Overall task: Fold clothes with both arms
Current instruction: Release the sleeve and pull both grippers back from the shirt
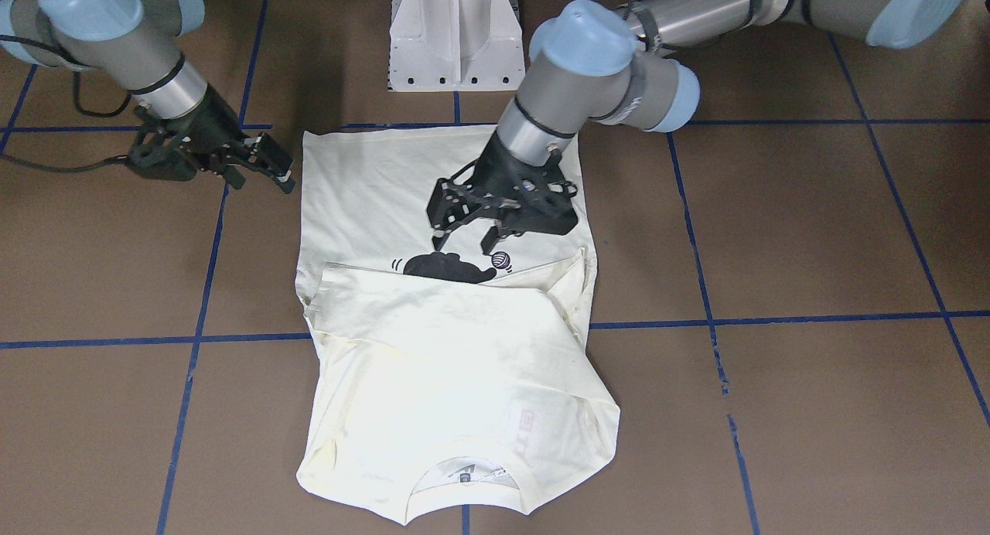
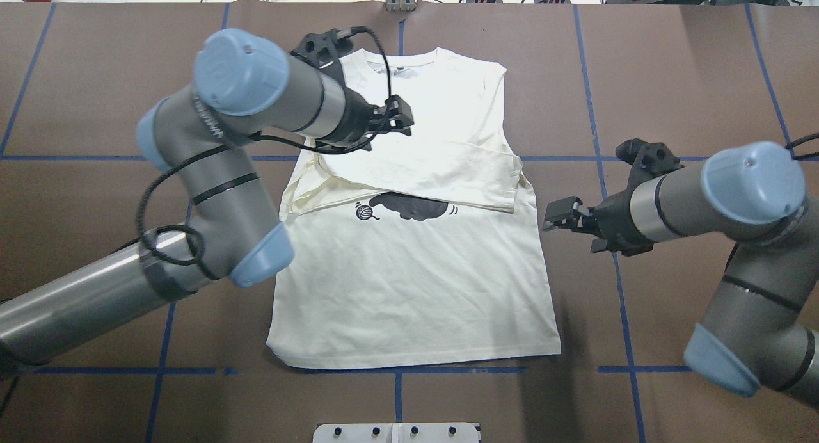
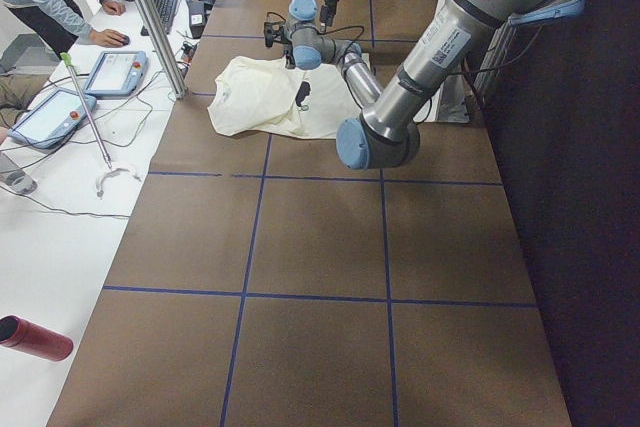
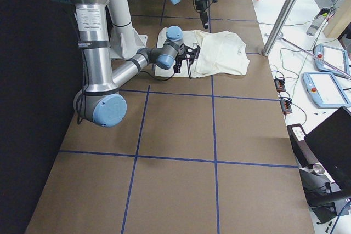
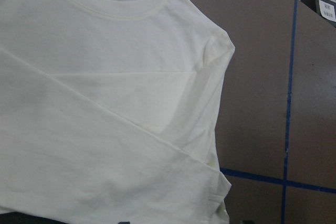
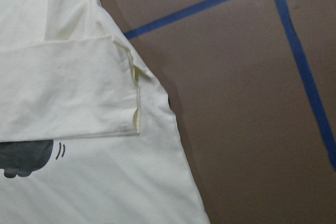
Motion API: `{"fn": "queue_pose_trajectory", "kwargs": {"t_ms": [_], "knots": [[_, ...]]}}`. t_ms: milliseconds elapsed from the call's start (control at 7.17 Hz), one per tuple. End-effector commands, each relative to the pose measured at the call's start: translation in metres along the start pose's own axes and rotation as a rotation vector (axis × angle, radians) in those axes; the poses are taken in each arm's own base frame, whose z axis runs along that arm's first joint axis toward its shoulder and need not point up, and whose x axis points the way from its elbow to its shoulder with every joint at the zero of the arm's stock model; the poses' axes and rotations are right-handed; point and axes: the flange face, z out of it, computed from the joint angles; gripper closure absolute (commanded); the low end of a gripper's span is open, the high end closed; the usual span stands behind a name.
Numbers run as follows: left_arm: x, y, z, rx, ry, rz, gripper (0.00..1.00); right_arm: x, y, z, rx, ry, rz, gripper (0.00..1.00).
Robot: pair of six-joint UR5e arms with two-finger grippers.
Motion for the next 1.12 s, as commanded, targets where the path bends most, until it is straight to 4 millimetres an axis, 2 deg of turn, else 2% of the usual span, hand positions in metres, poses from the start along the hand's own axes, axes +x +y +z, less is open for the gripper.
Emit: {"fn": "queue_pose_trajectory", "kwargs": {"t_ms": [0, 140, 279, 419, 558, 698, 837, 977], "knots": [[-0.097, -0.004, -0.060, 0.040, -0.062, 0.090, 0.24, 0.015, 0.088, 0.039, 0.040, 0.048, 0.028, 0.11], [-0.113, -0.007, -0.055, 0.012, -0.087, 0.115, 0.24, 0.027, 0.124, 0.055, 0.099, 0.060, 0.090, 0.20], [-0.113, -0.006, -0.054, 0.010, -0.087, 0.116, 0.23, 0.031, 0.156, 0.063, 0.112, 0.091, 0.066, 0.21], [-0.115, -0.007, -0.053, 0.011, -0.093, 0.108, 0.23, 0.036, 0.175, 0.068, 0.162, 0.155, 0.066, 0.21], [-0.118, -0.007, -0.049, 0.010, -0.100, 0.102, 0.23, 0.034, 0.182, 0.062, 0.167, 0.183, 0.055, 0.21], [-0.120, -0.008, -0.046, 0.008, -0.106, 0.100, 0.23, 0.039, 0.185, 0.065, 0.172, 0.213, 0.045, 0.22], [-0.121, -0.008, -0.045, 0.008, -0.107, 0.099, 0.23, 0.041, 0.184, 0.067, 0.190, 0.227, 0.040, 0.32], [-0.121, -0.008, -0.045, 0.008, -0.108, 0.099, 0.22, 0.039, 0.183, 0.067, 0.203, 0.228, 0.037, 0.47]]}}
